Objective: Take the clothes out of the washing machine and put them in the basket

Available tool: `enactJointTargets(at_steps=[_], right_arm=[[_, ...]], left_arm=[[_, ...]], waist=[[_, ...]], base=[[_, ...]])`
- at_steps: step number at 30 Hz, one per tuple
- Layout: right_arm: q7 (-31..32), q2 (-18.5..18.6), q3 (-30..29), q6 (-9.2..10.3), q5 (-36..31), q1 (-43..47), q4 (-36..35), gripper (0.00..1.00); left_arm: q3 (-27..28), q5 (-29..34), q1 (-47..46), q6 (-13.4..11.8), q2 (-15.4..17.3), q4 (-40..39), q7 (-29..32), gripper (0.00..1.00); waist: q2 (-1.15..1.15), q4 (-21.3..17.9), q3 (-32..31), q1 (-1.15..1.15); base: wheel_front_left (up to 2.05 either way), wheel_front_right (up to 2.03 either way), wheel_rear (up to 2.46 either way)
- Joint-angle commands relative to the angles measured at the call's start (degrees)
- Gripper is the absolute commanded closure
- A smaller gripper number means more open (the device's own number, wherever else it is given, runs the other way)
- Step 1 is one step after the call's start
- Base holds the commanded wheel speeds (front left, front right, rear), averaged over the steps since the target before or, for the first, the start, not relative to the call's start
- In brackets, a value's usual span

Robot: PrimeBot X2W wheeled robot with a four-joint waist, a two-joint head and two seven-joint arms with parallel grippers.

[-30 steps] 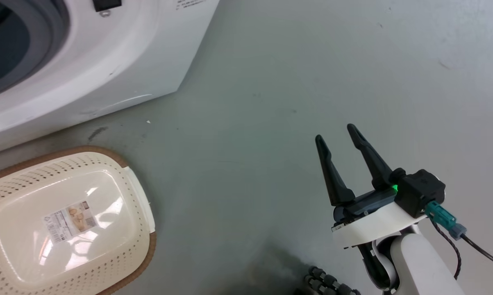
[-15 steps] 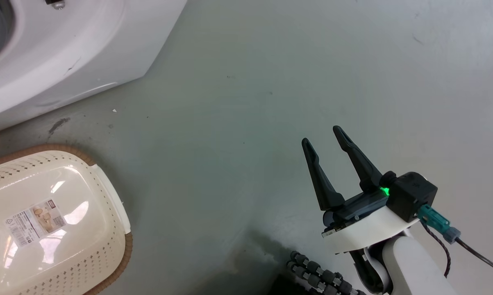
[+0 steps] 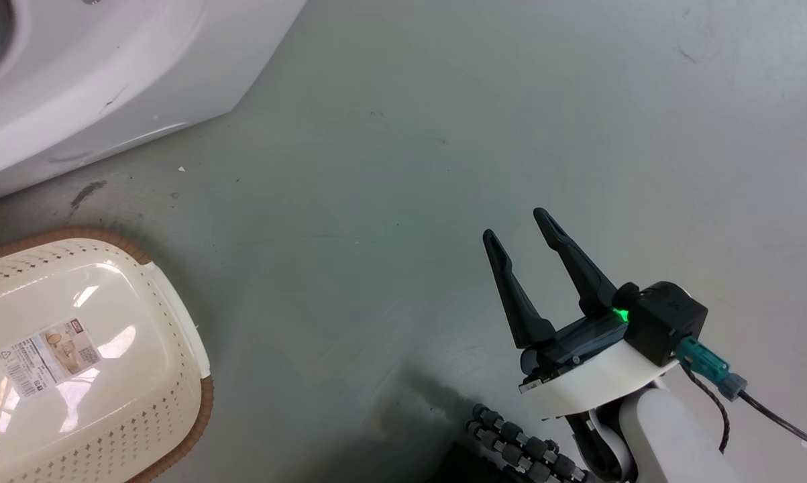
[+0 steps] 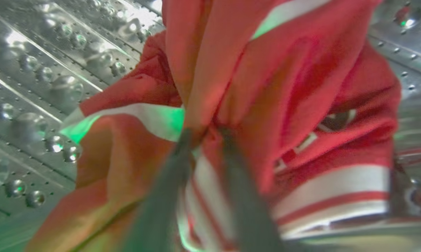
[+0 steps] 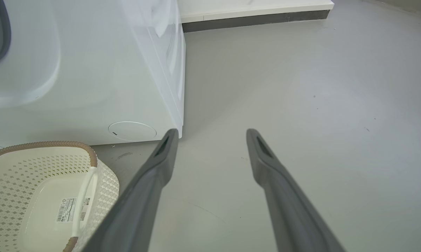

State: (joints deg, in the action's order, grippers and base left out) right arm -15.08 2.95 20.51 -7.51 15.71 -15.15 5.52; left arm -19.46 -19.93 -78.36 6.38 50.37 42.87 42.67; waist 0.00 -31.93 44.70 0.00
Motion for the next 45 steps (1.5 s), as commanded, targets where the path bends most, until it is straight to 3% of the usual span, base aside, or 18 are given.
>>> enactJointTargets(at_steps=[1,5,7,11,12,20,26,36,45], right_arm=[[-0.12,-0.14,-0.05,0.04,0.48,-0.75,0.11,0.0],[-0.13,-0.14,-0.03,0.04,0.57,-1.42,0.57,0.0],[-0.12,-0.13,0.13,0.04,0.62,-1.97,0.93,0.0],[-0.12,-0.15,-0.94,0.04,0.37,-2.33,1.24,0.0],[-0.12,-0.13,-1.57,0.04,0.04,-2.33,1.58,0.0],[-0.13,-0.11,-3.65,0.04,-1.29,-0.88,3.39,0.0],[-0.12,-0.08,-5.09,0.05,-3.16,0.37,5.24,0.0],[-0.12,-0.08,-7.52,0.04,-6.75,3.74,8.72,0.0],[0.48,-0.08,-10.97,0.04,-9.97,6.19,9.4,0.0]], left_arm=[[0.29,0.23,0.95,-0.99,0.72,-0.99,-0.55,1.0],[0.88,0.52,2.14,-3.13,1.42,-3.3,-3.4,1.0],[2.04,0.85,4.3,-5.37,1.79,-5.23,-10.96,1.0],[3.06,-0.02,7.48,-7.57,-0.08,-4.73,-19.09,1.0],[4.12,-1.06,10.13,-8.78,-1.78,-3.73,-25.29,1.0],[5.7,-3.34,16.73,-10.65,-7.34,0.33,-41.08,1.0],[6.63,-5.82,22.43,-10.25,-12.79,5.27,-51.85,1.0],[7.78,-8.65,29.87,-7.86,-18.35,8.65,-57.59,1.0],[10.1,-7.99,37.81,-9.16,-22.13,-0.78,-57.97,1.0]], waist=[[0.0,-0.05,0.02,0.0],[0.0,-0.27,-0.39,0.0],[0.0,-0.45,-1.63,0.0],[0.0,0.49,-3.1,0.0],[0.0,1.19,-4.65,0.0],[0.0,3.83,-10.02,0.0],[0.0,6.44,-16.54,0.0],[0.0,10.1,-27.11,0.0],[0.0,13.8,-32.8,0.0]], base=[[0.0,0.0,0.0],[0.0,0.0,0.0],[0.0,0.0,0.0],[0.0,0.0,0.0],[0.0,0.0,0.0],[0.0,0.0,0.0],[0.0,0.0,0.0],[0.0,0.0,0.0],[0.0,0.0,0.0]])
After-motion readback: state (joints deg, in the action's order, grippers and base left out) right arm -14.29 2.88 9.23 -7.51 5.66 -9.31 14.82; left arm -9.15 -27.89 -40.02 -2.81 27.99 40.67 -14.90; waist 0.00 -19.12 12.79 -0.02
